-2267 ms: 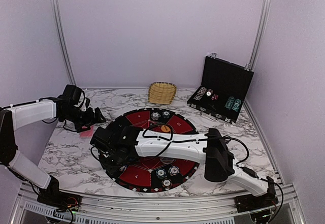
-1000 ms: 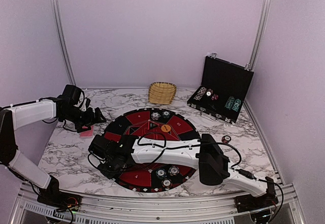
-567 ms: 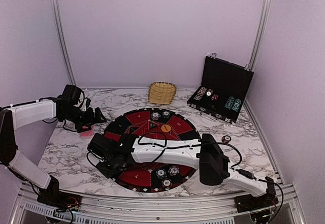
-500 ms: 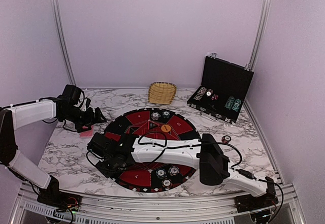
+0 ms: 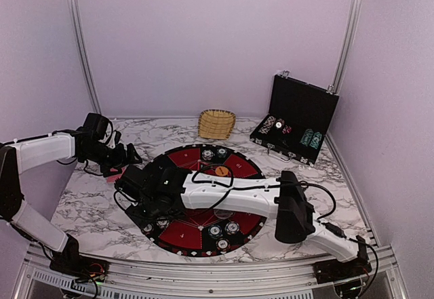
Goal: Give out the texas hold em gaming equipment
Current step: Place the poker chips pile in the small blind area, then pick up the pile of poker chips from the center of the board.
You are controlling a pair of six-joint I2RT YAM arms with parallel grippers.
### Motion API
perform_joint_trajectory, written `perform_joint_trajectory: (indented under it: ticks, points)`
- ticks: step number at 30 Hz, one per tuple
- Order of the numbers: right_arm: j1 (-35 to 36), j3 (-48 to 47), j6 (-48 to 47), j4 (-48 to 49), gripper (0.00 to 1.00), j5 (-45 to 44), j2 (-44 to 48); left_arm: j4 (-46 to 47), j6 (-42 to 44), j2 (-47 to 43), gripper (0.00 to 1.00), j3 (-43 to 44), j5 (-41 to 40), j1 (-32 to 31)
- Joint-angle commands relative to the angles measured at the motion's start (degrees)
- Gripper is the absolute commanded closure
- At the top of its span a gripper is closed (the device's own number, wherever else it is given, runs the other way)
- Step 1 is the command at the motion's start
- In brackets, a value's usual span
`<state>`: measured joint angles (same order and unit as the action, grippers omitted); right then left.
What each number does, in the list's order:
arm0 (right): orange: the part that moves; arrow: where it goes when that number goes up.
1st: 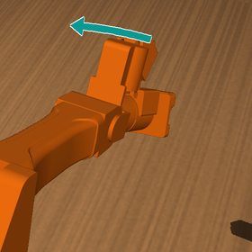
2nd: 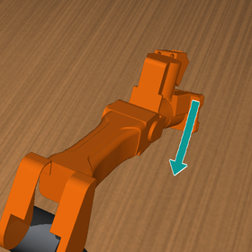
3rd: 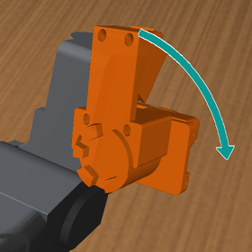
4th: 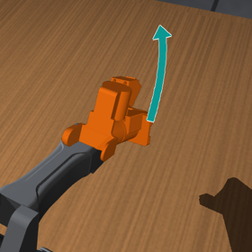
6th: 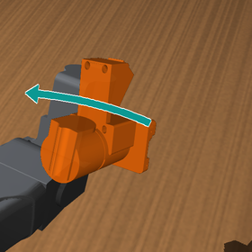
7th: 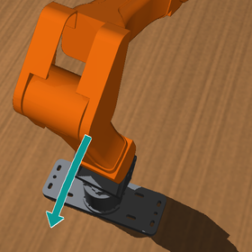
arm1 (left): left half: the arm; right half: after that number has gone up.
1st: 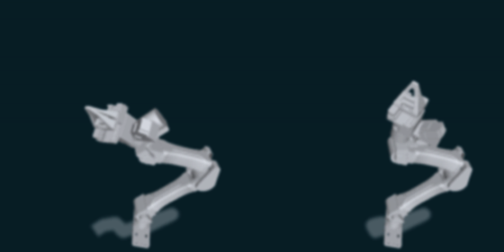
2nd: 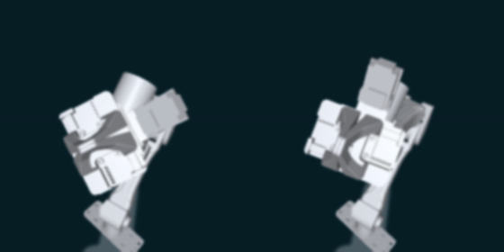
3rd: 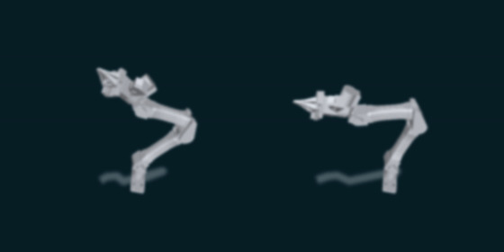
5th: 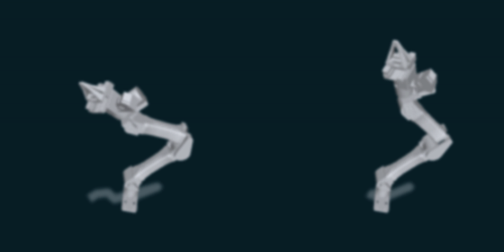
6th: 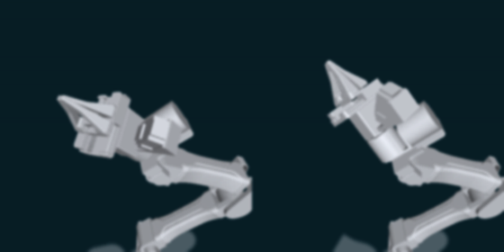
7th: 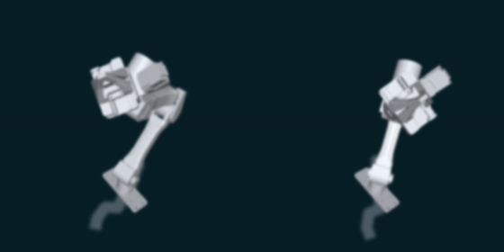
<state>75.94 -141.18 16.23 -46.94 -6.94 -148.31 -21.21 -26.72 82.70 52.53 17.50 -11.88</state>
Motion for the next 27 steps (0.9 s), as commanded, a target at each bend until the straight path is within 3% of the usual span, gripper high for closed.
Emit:
perform_joint_trajectory:
  ticks: [1,12,17,18,27]
  points:
    - [-1.8,4.0,0.4,2.3,0.48,-3.5,9.0,0.4,0.7,0.2,0.01,2.2,-0.2,0.4]
    - [-10.7,36.2,5.6,9.5,0.46,-10.5,31.3,-1.1,1.8,0.7,0.01,4.5,-3.4,-4.7]
    - [-18.8,53.0,9.1,12.5,0.46,-11.5,42.9,-1.6,1.0,1.2,0.01,5.3,-5.9,-8.2]
    - [-23.0,61.2,10.9,13.2,0.46,-11.9,47.4,-1.8,0.5,1.5,0.01,5.8,-6.2,-8.9]
    - [-40.9,82.4,13.0,13.9,0.41,-10.5,61.9,-2.7,1.0,2.5,0.01,7.8,-6.5,-9.4]
